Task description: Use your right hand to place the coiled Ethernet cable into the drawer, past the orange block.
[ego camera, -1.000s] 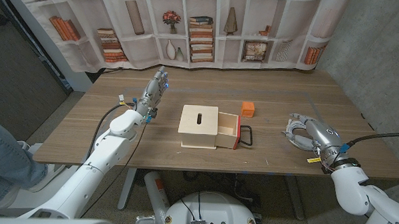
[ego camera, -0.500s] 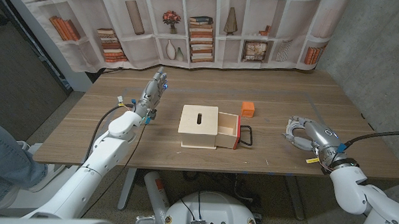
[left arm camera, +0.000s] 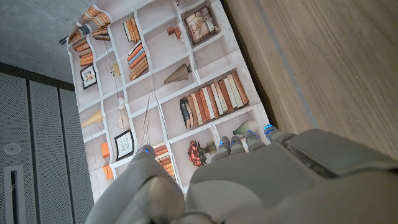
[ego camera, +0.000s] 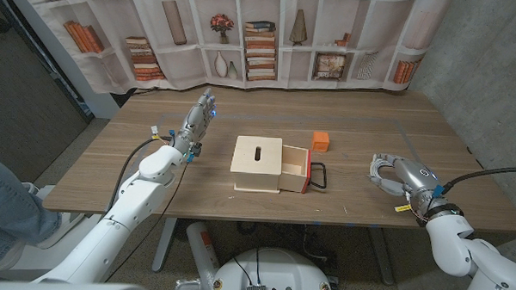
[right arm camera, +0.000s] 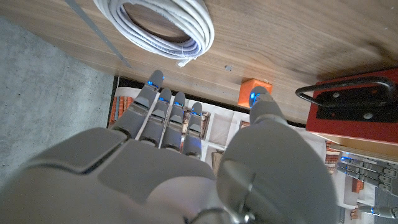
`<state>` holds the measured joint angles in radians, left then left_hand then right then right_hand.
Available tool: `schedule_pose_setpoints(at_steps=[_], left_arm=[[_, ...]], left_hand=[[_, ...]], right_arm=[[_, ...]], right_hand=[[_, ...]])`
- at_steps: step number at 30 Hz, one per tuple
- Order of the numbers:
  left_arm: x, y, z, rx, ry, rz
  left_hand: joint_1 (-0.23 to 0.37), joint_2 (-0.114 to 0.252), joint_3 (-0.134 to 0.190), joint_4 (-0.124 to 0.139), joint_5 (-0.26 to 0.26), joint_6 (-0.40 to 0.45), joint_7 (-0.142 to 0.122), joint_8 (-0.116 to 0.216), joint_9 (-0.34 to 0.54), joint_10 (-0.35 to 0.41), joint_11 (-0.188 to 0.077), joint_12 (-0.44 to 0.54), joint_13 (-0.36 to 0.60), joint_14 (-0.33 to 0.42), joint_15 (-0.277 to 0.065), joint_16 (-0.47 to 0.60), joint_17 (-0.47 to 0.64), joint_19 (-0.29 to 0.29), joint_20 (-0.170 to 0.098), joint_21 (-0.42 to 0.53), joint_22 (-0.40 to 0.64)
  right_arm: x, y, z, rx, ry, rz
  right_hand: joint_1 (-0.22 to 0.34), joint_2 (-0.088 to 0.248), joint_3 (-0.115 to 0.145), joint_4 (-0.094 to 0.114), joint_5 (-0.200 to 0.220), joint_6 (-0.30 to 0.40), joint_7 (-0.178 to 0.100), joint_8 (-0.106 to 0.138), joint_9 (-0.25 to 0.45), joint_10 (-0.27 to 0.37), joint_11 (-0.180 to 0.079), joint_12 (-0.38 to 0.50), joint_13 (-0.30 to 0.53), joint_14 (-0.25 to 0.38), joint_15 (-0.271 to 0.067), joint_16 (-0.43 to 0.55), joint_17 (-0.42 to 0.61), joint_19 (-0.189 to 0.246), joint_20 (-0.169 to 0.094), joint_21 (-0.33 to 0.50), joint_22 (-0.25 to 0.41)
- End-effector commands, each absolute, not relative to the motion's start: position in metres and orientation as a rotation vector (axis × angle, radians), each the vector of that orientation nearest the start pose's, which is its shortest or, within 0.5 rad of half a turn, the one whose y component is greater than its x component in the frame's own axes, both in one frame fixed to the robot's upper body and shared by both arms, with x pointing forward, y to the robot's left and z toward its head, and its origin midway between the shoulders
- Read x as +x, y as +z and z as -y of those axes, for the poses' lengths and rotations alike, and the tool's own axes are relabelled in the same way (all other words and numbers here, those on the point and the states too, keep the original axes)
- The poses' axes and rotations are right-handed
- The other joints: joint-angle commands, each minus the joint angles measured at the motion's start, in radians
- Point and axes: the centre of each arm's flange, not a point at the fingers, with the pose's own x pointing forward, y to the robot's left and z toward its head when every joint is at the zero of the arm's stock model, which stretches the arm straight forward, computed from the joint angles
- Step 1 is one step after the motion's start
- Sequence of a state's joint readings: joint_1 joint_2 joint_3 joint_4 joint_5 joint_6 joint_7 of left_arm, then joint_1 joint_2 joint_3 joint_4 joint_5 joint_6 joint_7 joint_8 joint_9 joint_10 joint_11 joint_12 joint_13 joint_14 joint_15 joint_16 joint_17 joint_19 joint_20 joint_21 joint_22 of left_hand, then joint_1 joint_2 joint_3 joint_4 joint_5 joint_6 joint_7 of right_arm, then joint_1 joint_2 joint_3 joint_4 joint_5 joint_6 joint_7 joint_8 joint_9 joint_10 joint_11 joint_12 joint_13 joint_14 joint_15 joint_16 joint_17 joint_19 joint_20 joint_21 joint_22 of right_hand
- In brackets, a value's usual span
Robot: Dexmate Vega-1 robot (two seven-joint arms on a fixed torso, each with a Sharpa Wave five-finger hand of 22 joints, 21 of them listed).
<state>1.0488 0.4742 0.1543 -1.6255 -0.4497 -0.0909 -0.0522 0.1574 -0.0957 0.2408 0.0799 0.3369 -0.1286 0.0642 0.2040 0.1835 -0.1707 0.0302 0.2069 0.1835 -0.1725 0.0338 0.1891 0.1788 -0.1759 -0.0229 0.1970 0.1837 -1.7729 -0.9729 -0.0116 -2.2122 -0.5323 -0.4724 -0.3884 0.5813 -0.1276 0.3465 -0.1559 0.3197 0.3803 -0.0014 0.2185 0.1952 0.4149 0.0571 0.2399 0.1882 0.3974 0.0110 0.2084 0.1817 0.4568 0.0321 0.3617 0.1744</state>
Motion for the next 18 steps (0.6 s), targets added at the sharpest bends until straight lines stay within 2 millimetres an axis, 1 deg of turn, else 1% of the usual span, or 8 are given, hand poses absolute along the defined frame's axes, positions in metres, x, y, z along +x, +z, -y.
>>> schedule_pose_setpoints(at_steps=[1, 3, 7, 18], left_arm=[[0.599, -0.027, -0.285, 0.069, -0.212, 0.592], [0.599, -0.027, -0.284, 0.071, -0.212, 0.592], [0.598, -0.026, -0.284, 0.072, -0.209, 0.589], [0.598, -0.024, -0.284, 0.074, -0.206, 0.591]], left_hand=[[0.009, 0.0, -0.007, -0.001, 0.004, 0.003, -0.003, -0.003, 0.006, -0.009, -0.003, -0.001, 0.004, -0.097, -0.005, 0.0, 0.004, -0.212, 0.008, 0.007, 0.003], [0.009, 0.0, -0.007, -0.001, 0.004, 0.003, -0.003, -0.003, 0.006, -0.01, -0.004, -0.001, 0.004, -0.097, -0.005, 0.0, 0.004, -0.211, 0.008, 0.007, 0.003], [0.01, 0.0, -0.008, -0.001, 0.005, 0.004, -0.003, -0.003, 0.006, -0.009, -0.004, -0.001, 0.004, -0.096, -0.005, 0.0, 0.004, -0.211, 0.009, 0.007, 0.003], [0.01, 0.001, -0.01, -0.001, 0.005, 0.005, -0.002, -0.002, 0.006, -0.01, -0.003, -0.001, 0.004, -0.097, -0.005, 0.0, 0.004, -0.212, 0.01, 0.007, 0.003]], right_arm=[[0.444, -0.125, 0.35, -1.391, -0.362, 0.351], [0.446, -0.126, 0.35, -1.394, -0.363, 0.349], [0.45, -0.126, 0.351, -1.397, -0.361, 0.339], [0.457, -0.13, 0.358, -1.396, -0.366, 0.289]], right_hand=[[0.012, 0.003, 0.0, 0.005, 0.001, 0.005, 0.007, 0.002, 0.003, 0.011, 0.005, 0.007, 0.003, 0.013, -0.002, 0.004, 0.003, 0.019, 0.005, 0.007, 0.005], [0.013, 0.004, 0.0, 0.005, 0.001, 0.005, 0.008, 0.001, 0.003, 0.012, 0.005, 0.007, 0.003, 0.017, -0.002, 0.004, 0.003, 0.03, 0.002, 0.009, 0.005], [0.016, 0.005, 0.001, 0.005, 0.001, 0.006, 0.009, 0.001, 0.003, 0.016, 0.005, 0.007, 0.003, 0.021, -0.001, 0.004, 0.003, 0.038, -0.001, 0.01, 0.005], [0.022, 0.008, 0.002, 0.006, 0.0, 0.011, 0.01, 0.001, 0.003, 0.024, 0.001, 0.009, 0.002, 0.03, -0.003, 0.004, 0.003, 0.045, -0.004, 0.007, 0.005]])
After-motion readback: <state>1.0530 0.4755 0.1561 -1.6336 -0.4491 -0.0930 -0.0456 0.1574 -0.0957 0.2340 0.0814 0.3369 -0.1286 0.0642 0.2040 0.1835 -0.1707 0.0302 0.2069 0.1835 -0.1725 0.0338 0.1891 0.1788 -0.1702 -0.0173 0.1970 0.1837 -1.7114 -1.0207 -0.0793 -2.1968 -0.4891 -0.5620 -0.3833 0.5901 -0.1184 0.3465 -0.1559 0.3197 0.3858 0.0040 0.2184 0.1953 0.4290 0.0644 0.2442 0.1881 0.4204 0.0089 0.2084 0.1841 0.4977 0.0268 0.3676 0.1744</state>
